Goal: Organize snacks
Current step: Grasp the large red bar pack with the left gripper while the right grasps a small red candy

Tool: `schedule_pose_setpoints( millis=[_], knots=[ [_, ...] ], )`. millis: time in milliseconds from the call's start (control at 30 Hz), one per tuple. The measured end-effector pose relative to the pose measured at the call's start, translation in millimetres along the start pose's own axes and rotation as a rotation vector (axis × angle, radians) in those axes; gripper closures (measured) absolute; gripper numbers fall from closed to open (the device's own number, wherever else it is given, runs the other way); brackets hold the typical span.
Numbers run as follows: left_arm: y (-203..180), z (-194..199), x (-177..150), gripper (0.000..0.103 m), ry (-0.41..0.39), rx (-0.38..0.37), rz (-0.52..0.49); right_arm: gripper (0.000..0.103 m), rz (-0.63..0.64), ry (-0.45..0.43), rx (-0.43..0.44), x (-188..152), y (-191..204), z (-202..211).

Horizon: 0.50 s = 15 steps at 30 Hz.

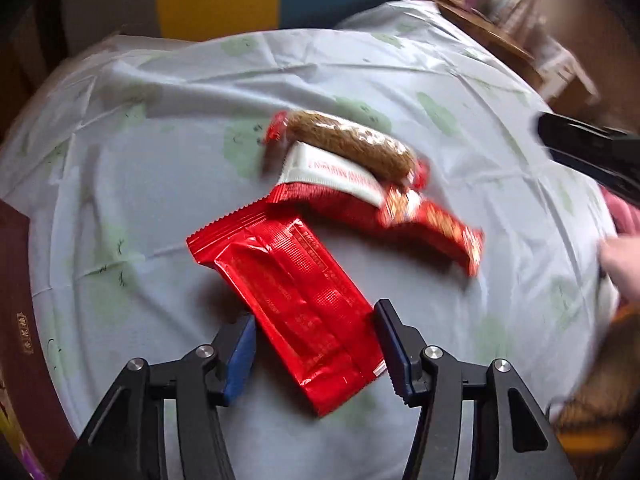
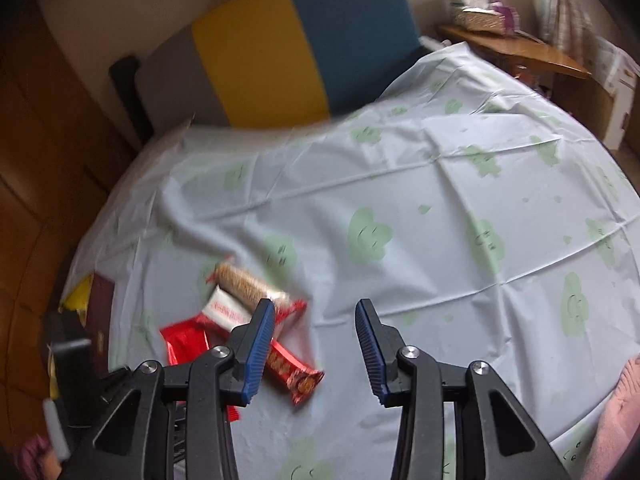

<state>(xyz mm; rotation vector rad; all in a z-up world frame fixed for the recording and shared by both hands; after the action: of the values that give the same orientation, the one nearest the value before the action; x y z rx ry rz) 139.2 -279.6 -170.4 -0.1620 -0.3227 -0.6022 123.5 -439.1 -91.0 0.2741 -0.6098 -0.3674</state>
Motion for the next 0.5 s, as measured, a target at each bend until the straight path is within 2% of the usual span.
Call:
schedule_pose_setpoints(
  millis=[133,300,467,500],
  knots=[
    [24,10,-24,0.046,0.015,-0.035,-0.018,0.060,0.085,0.098,0.023,-17,18,-20],
    [45,18,-38,0.045,0.011,-0.061,0.001,0.061,0.219,0.195,0.040,-40,43,-41],
    [54,19,-40,0.044,0.007,-0.087,0.034,0.057,0.311,0.234,0.012,-51,51,-51],
    [56,21,-43,0.040,0.005,-0.100,0.036,0.057,0.322,0.238,0.009,-52,51,-53]
  ],
)
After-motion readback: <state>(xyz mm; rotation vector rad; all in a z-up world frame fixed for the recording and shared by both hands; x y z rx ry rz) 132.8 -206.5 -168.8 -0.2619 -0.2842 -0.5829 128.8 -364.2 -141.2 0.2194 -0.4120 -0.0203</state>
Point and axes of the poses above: each gripper's, at about its wrist camera, not at the fingertips, and z roughly against the way its jaws point, y to its left, x to its top, the point moved 9 cm from there along -z, roughly the way its jaws point, and after that the axes turned 4 degrees about x, right-handed, at the moved point
